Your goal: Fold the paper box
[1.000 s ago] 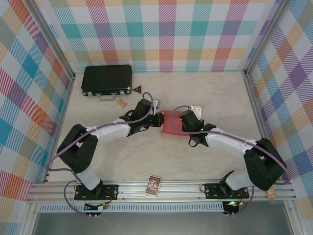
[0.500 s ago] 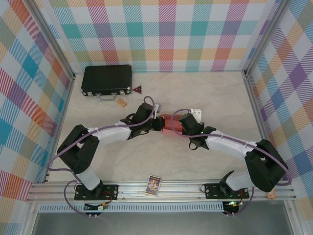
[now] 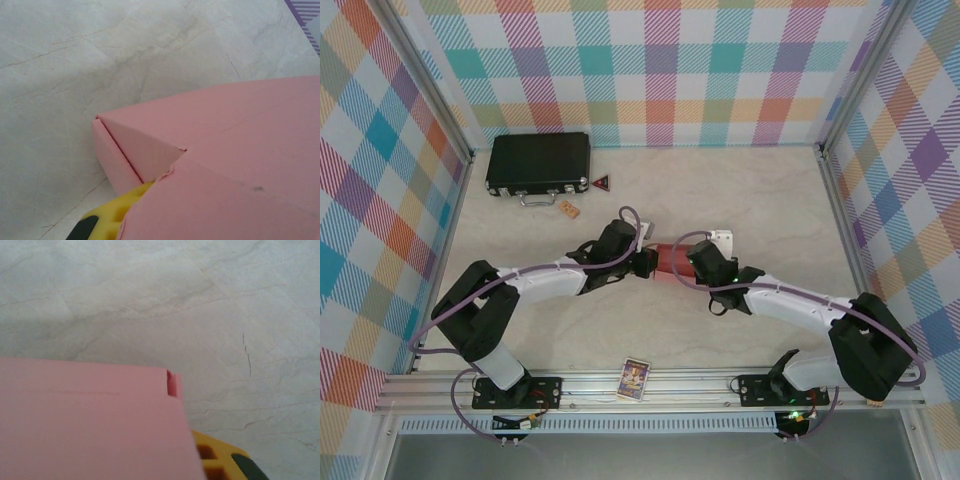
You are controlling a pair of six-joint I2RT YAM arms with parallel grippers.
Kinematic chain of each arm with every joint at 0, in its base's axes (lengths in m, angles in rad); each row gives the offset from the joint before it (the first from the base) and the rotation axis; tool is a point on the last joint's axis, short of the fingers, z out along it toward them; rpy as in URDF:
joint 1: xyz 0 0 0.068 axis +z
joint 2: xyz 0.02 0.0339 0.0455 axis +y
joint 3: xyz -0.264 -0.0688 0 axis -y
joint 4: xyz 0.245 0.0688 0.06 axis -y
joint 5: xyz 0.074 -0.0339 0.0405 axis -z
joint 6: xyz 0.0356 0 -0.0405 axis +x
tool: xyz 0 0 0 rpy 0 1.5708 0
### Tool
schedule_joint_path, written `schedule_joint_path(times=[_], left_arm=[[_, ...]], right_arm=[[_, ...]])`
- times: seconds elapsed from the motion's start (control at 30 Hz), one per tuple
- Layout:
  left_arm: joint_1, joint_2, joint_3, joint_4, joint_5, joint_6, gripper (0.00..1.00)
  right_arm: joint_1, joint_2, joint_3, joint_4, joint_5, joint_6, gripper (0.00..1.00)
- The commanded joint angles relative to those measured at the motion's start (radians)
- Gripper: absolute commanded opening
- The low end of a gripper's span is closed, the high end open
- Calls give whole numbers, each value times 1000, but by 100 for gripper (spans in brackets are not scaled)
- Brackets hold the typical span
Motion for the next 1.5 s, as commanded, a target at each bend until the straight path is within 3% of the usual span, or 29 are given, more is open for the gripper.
schedule_joint_path(times=[0.0, 0.17, 0.33, 0.7, 1.2, 1.47], left_arm=[[-30, -7, -28, 2, -15, 40, 0], [-42, -2, -29, 5, -51, 55, 0], [-54, 3, -33, 13, -87, 72, 0], [-73, 36, -52, 51, -134, 89, 0], [-76, 57, -84, 85, -173, 88, 0], [-78, 42, -128, 112, -170, 94, 9]], right_arm=[[16, -31, -18, 13, -3, -1, 14], [16, -40, -14, 0, -3, -7, 18], [18, -48, -10, -27, -6, -4, 29], [20, -78, -29, -71, -34, 4, 35], [20, -158, -103, -100, -167, -42, 47], [20, -172, -145, -104, -214, -24, 52]])
